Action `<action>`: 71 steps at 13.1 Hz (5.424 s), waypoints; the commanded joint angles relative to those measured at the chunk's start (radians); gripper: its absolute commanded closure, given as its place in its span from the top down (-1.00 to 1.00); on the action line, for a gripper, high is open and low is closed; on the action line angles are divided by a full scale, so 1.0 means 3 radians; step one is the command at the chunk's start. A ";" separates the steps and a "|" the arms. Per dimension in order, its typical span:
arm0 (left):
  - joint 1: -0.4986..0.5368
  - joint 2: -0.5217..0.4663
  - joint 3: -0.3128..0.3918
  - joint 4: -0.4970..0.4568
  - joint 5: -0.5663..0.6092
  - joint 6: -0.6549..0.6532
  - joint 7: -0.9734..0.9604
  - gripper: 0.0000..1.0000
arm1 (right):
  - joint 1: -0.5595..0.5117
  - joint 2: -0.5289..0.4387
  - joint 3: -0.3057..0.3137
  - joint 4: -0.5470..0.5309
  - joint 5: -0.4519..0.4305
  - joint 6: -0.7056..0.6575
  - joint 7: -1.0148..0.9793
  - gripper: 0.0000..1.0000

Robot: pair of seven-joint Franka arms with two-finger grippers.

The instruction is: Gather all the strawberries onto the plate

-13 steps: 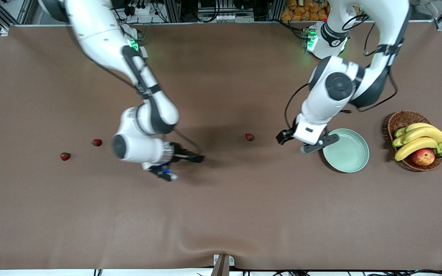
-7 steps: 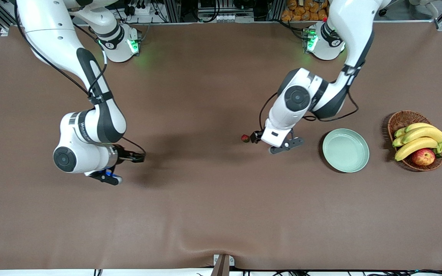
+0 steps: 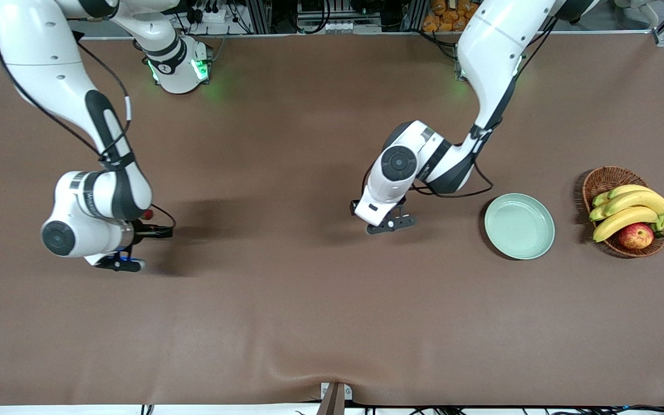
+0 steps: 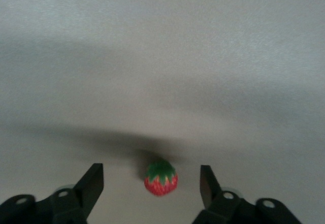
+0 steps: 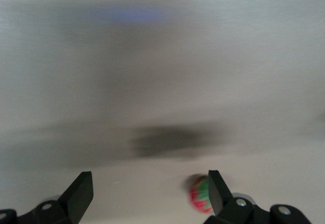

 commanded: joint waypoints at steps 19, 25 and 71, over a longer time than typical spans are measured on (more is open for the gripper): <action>0.0939 -0.0416 0.0002 -0.0155 0.0145 -0.0567 0.0981 -1.00 | -0.0181 -0.0057 0.0082 -0.0189 -0.0277 -0.0233 -0.0164 -0.82; 0.1901 -0.0494 0.0007 -0.0282 0.0180 -0.0936 0.2415 -1.00 | 0.0676 -0.0057 0.0117 0.0629 0.0299 -0.0223 0.0759 -1.00; 0.0808 0.0638 -0.0463 0.0501 0.0048 0.0808 0.0340 -1.00 | -0.0768 0.0147 0.0204 0.0282 -0.0834 0.0298 -0.0952 1.00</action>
